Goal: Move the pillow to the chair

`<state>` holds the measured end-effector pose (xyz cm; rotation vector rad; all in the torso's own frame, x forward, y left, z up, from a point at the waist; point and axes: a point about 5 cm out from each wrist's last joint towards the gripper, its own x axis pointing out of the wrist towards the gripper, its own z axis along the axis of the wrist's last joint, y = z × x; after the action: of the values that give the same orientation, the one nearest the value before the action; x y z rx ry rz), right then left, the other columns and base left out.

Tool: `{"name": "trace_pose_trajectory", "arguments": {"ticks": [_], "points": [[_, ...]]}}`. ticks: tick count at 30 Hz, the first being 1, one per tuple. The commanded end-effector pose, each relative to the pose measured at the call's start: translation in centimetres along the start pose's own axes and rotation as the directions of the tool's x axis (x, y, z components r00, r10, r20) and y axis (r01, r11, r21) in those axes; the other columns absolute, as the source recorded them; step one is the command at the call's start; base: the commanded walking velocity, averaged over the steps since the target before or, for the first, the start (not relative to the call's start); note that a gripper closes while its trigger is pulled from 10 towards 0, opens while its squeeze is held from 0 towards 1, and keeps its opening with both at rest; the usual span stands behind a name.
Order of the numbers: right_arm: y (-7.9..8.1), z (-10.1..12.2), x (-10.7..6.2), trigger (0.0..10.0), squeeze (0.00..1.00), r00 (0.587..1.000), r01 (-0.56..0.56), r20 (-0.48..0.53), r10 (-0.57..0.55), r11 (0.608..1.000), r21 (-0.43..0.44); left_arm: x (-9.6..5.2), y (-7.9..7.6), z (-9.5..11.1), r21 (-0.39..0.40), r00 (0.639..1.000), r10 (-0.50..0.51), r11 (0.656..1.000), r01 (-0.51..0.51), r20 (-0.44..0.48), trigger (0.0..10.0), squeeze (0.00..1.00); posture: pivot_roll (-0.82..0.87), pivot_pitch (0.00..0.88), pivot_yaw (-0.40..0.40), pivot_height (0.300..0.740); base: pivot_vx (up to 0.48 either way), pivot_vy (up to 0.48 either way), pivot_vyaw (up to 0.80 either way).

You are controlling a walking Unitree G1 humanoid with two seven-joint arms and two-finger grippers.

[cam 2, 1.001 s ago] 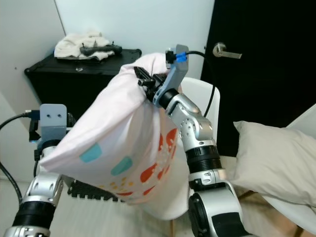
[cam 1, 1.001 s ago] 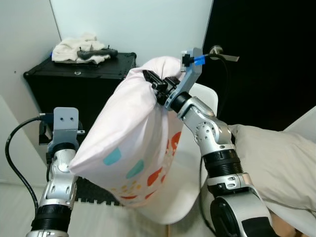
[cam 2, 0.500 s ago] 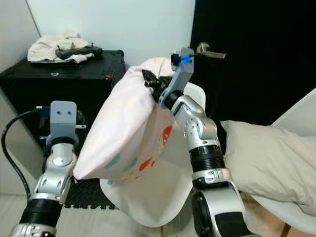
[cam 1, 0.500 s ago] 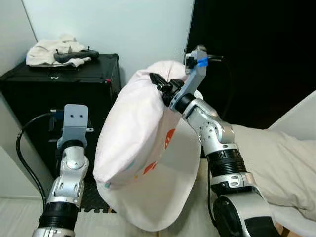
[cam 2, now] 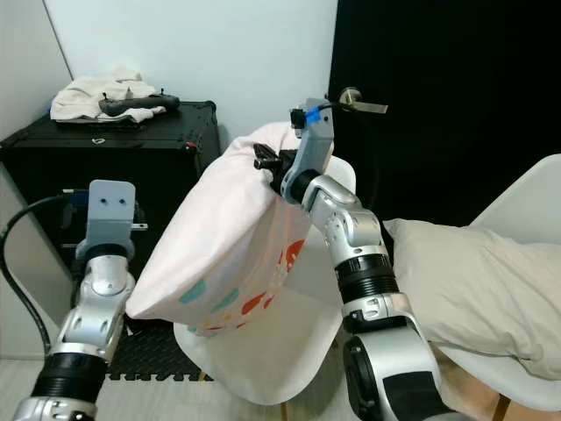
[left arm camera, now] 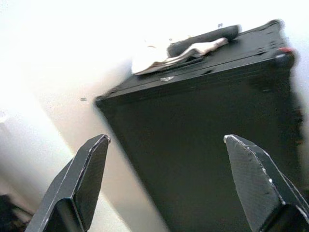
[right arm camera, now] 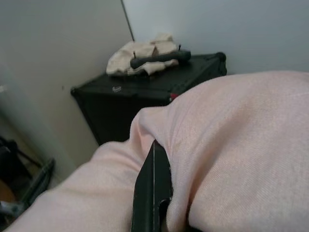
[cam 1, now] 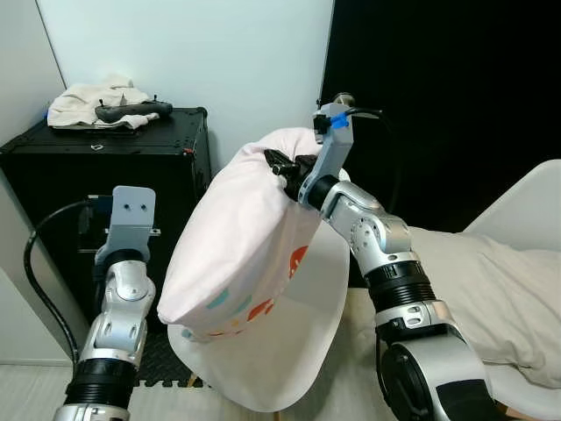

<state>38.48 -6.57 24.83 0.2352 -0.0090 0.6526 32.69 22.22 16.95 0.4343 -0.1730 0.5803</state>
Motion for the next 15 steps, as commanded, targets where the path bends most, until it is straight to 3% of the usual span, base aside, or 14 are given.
{"name": "trace_pose_trajectory", "arguments": {"ticks": [1, 5, 9, 15], "points": [[0.6, 0.5, 0.3, 10.0, 0.00, 1.000, -0.025, -0.006, 0.025, 0.998, -0.050, 0.3, 0.7, 0.0, 0.055, 0.999, 0.053, 0.997, -0.053, 0.002, 10.0, 0.00, -0.03, 0.000, -0.018, 0.670, 0.000, 0.000, 0.00], [0.2, -0.2, 0.3, 10.0, 0.00, 0.998, 0.015, -0.055, -0.022, 0.992, -0.122, 0.5, 1.3, -0.3, 0.082, 0.995, 0.102, 0.992, -0.100, -0.015, 10.0, 0.00, -0.03, 0.000, -0.020, 0.660, 0.000, 0.000, 0.00], [-1.8, -1.5, 0.0, 10.0, 0.00, 0.976, 0.134, -0.128, -0.177, 0.947, -0.291, 0.1, 0.7, -1.0, 0.071, 0.995, 0.077, 0.995, -0.073, -0.058, 10.0, 0.00, -0.04, 0.000, -0.020, 0.635, 0.000, 0.000, 0.00], [-2.3, -2.0, -0.2, 10.0, 0.00, 0.965, 0.161, -0.144, -0.220, 0.927, -0.339, -0.2, 0.1, -1.3, 0.059, 0.996, 0.044, 0.997, -0.040, -0.073, 10.0, 0.00, -0.04, 0.000, -0.020, 0.625, 0.000, 0.000, 0.00]]}}
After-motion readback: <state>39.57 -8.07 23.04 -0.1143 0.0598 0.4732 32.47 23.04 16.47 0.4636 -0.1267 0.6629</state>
